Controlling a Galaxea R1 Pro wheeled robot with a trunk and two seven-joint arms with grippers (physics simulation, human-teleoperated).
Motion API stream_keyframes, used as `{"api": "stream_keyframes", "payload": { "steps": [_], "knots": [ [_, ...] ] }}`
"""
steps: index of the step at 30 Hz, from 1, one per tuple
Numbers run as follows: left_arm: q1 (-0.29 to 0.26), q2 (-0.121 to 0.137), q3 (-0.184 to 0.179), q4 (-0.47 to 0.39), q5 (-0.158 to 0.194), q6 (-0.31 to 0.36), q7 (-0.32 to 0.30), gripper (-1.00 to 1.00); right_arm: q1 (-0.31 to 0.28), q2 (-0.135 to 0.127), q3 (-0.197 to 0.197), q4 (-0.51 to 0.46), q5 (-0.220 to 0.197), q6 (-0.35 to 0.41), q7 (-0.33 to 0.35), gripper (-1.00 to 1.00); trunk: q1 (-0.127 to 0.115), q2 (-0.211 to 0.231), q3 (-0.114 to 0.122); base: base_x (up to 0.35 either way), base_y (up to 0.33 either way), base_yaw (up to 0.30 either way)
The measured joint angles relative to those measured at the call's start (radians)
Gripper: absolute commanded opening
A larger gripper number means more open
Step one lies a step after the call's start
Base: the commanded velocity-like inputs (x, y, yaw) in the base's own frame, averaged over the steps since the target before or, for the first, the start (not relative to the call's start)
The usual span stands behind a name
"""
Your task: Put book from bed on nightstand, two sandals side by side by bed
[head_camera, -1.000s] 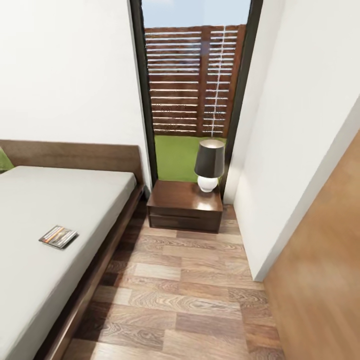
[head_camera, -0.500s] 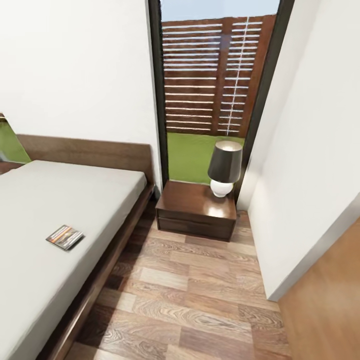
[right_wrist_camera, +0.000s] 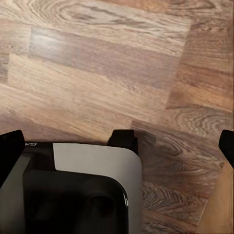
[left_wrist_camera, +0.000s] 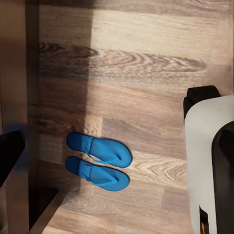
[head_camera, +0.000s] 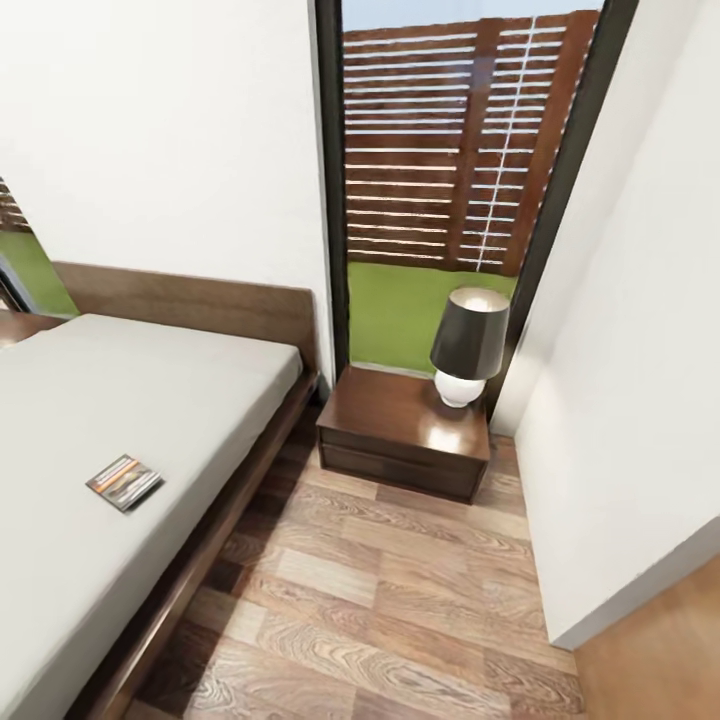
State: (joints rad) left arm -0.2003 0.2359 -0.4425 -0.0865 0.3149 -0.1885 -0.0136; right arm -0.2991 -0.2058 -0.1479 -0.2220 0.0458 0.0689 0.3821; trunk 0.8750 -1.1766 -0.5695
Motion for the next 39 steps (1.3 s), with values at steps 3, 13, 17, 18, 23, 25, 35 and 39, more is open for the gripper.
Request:
{"api": "stream_keyframes", "payload": {
  "steps": [3, 13, 17, 18, 23, 25, 35, 39],
  "knots": [
    [0.000, 0.000, 0.000, 0.000, 0.000, 0.000, 0.000, 1.00, 0.000, 0.000, 0.000, 0.000, 0.000, 0.000, 0.000, 1.00, 0.000, 0.000, -0.001, 0.260, -0.209, 0.031],
    [0.000, 0.000, 0.000, 0.000, 0.000, 0.000, 0.000, 1.00, 0.000, 0.001, 0.000, 0.000, -0.001, -0.002, 0.000, 1.00, 0.000, 0.000, 0.008, 0.257, -0.214, 0.011],
    [0.000, 0.000, 0.000, 0.000, 0.000, 0.000, 0.000, 1.00, 0.000, 0.001, 0.000, 0.000, -0.001, -0.002, 0.000, 1.00, 0.000, 0.000, 0.014, 0.255, -0.213, 0.003],
    [0.000, 0.000, 0.000, 0.000, 0.000, 0.000, 0.000, 1.00, 0.000, 0.001, 0.000, 0.000, 0.000, -0.002, 0.000, 1.00, 0.000, 0.000, 0.015, 0.254, -0.187, 0.002],
    [0.000, 0.000, 0.000, 0.000, 0.000, 0.000, 0.000, 1.00, 0.000, 0.001, 0.000, 0.000, -0.001, -0.002, 0.000, 1.00, 0.000, 0.000, 0.023, 0.253, -0.110, 0.009],
    [0.000, 0.000, 0.000, 0.000, 0.000, 0.000, 0.000, 1.00, 0.000, 0.001, 0.000, 0.000, -0.001, -0.002, 0.000, 1.00, 0.000, 0.000, 0.026, 0.253, -0.059, 0.048],
    [0.000, 0.000, 0.000, 0.000, 0.000, 0.000, 0.000, 1.00, 0.000, 0.002, 0.000, 0.000, 0.000, -0.002, -0.001, 1.00, 0.000, 0.000, 0.040, 0.211, -0.023, 0.130],
    [0.000, 0.000, 0.000, 0.000, 0.000, -0.001, 0.000, 1.00, 0.000, 0.001, 0.000, 0.000, -0.001, -0.002, -0.001, 1.00, 0.000, 0.000, 0.044, 0.070, -0.005, 0.097]
  ]
}}
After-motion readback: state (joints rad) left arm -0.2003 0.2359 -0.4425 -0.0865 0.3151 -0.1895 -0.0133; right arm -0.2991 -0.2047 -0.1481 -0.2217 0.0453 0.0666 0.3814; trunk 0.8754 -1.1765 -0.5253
